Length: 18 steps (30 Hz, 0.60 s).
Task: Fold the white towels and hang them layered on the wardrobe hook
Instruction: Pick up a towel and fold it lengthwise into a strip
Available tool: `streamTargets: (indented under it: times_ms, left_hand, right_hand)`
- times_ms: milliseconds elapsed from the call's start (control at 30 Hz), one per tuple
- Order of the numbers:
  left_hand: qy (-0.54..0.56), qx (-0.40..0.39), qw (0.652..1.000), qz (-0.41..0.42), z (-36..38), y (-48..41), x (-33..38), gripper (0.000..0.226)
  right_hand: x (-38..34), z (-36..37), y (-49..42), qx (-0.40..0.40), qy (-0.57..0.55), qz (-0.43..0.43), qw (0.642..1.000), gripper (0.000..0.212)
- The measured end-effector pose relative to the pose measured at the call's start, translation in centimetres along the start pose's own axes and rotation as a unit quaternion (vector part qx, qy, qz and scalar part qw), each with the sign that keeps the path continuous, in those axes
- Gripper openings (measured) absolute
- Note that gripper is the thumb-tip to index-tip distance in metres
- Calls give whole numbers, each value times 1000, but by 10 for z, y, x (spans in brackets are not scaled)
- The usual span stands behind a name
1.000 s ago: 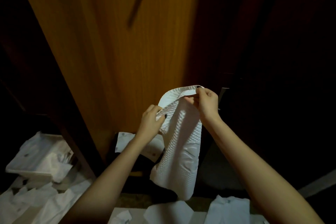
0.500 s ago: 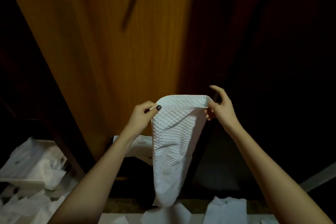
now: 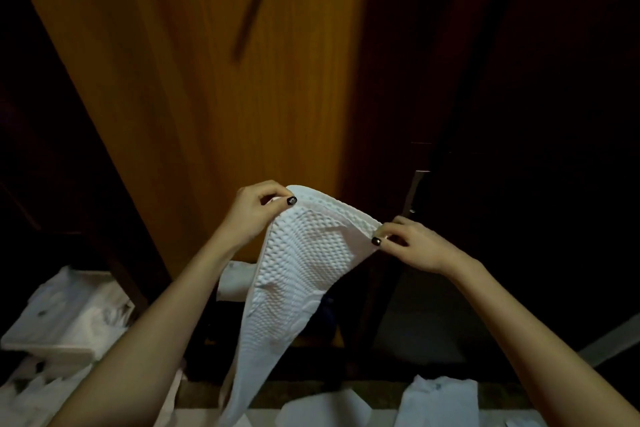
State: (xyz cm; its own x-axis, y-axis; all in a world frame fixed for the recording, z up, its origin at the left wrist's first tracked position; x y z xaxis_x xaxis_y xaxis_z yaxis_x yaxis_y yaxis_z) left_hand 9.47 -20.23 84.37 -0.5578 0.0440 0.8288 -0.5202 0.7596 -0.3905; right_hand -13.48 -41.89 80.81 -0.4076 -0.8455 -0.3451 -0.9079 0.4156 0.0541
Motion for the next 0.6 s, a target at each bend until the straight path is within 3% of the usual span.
streamTargets:
  times_ms: [67,133,200,300,467,600]
  left_hand:
    - [-33,-10,999,5,-17,2,3,25]
    - [-100,-45,994,20,-34,5,4,19]
    - [-158,-67,985,28,-48,10,2,13]
    - [-196,-55,979,13,-71,20,-4,11]
    - [-176,-28,984,-25,-96,39,-10,23]
    - [-125,-34,988,-89,-96,42,-12,20]
  right_hand:
    - [-3,6,1,0,37,-2,999,43]
    - [-12,13,0,25,28,-34,999,36]
    - [-26,16,-5,65,-47,-65,995,23]
    - [-48,9,-14,108,-128,-85,982,25]
    - [-78,-9,-18,109,-154,-118,975,32]
    - [-86,-23,-18,140,-170,-121,968,41]
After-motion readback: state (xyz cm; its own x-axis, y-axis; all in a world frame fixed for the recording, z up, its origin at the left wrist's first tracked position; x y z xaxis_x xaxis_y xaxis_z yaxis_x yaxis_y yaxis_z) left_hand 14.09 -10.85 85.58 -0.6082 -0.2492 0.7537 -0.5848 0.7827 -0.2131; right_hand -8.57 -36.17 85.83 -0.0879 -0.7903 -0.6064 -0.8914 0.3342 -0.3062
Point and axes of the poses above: each hand's wrist, its own y-axis away from the middle knuckle, its own z-axis out of the palm, x = y × z, the point moved 1 cm from there along -y, towards the middle knuckle, and after that the axes turned 1 degree about -z, right-handed, at the moved point
